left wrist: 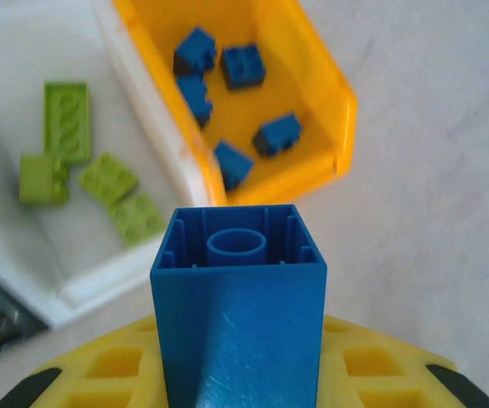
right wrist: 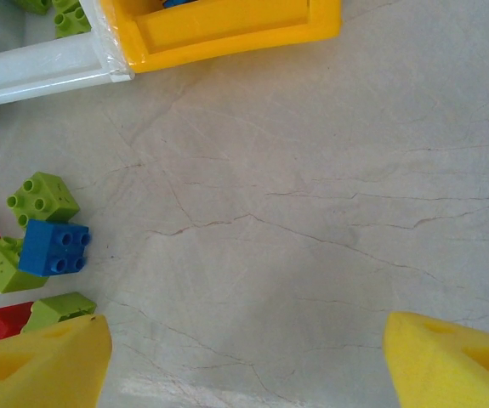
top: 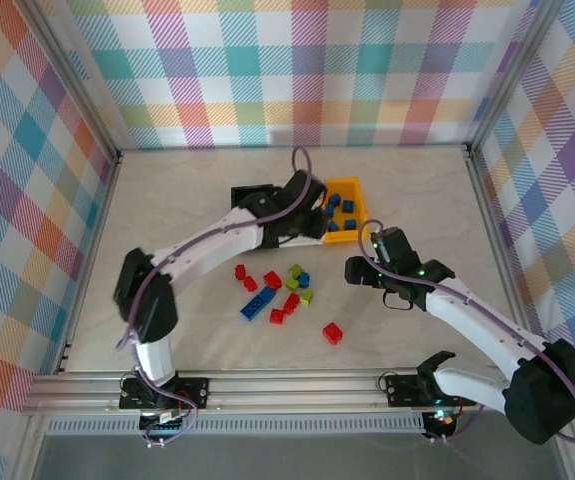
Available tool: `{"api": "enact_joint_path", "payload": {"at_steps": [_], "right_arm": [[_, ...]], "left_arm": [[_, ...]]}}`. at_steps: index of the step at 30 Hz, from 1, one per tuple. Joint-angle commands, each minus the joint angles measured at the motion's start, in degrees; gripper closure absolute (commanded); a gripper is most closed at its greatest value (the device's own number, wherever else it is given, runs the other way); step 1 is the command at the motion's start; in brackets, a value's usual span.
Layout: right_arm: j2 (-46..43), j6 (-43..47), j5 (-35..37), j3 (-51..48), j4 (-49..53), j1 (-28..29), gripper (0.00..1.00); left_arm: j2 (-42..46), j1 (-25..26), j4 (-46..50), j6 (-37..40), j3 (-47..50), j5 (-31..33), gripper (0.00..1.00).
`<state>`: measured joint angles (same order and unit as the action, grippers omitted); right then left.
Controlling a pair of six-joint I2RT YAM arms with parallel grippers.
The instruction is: Sort the legos into containers by color
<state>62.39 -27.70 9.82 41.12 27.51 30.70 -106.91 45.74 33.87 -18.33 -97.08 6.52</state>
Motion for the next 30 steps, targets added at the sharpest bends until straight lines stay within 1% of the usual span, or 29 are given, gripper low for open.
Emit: {"api": "enact_joint_path", "payload": {"at_steps": [1, 8, 10, 13, 15, 18, 20, 23, 24, 26, 28, 30], "right_arm": [[-1.3, -0.5, -0.9, -0.8, 0.8, -0.3, 0.17], [-1.6, -0.8, -1.4, -1.2, 0.7, -0.3, 0.17], [-1.6, -0.7, -1.7, -1.4, 0.4, -0.3, 0.16], [-1.3, -0.4, -2.2, -1.4, 0.5, -0.3, 0.16], [-1.4, -0.3, -2.5, -1.6, 0.4, -0.3, 0.16], [-1.7, 0.3, -3.8, -2.0, -0.5, -0.3, 0.15], [-1.6, 0.7, -4.7, -2.2, -0.9, -0.3, 0.15], [-1.5, 1.5, -6.6, -2.5, -1.7, -0.3, 0.14], [-1.4, 2.1, -7.8, -2.4, -2.0, -0.3, 0.14], [-0.5, 3.4, -9.8, -2.4, -2.2, 0.2, 0.14], [0.7, 4.3, -10.7, -2.0, -1.4, 1.7, 0.15], [2.4, 4.7, -11.4, -2.0, -0.9, 3.6, 0.15]], "left_arm": [[-8.8, -1.8, 0.4, 0.7, -10.9, -1.0, 0.68], [-28.4, -2.6, 7.9, -0.1, -37.6, -1.5, 0.68], [-33.6, -2.8, 10.4, -0.9, -45.1, -2.2, 0.66], [-39.2, -3.0, 13.5, -1.7, -53.8, -3.3, 0.62], [-40.6, -3.1, 14.0, -2.0, -56.2, -3.9, 0.57], [-40.1, -3.2, 14.5, -2.5, -56.1, -4.7, 0.48], [-38.9, -3.3, 14.8, -2.6, -55.5, -5.2, 0.44], [-34.9, -3.2, 14.0, -3.0, -51.7, -6.2, 0.34], [-32.6, -3.3, 12.8, -3.2, -48.8, -6.5, 0.29], [-26.0, -3.1, 8.7, -3.6, -39.6, -7.2, 0.17], [-18.4, -3.1, 3.6, -4.4, -28.3, -7.5, 0.07], [-10.5, -3.2, -1.2, -5.1, -17.2, -6.9, 0.0]]}}
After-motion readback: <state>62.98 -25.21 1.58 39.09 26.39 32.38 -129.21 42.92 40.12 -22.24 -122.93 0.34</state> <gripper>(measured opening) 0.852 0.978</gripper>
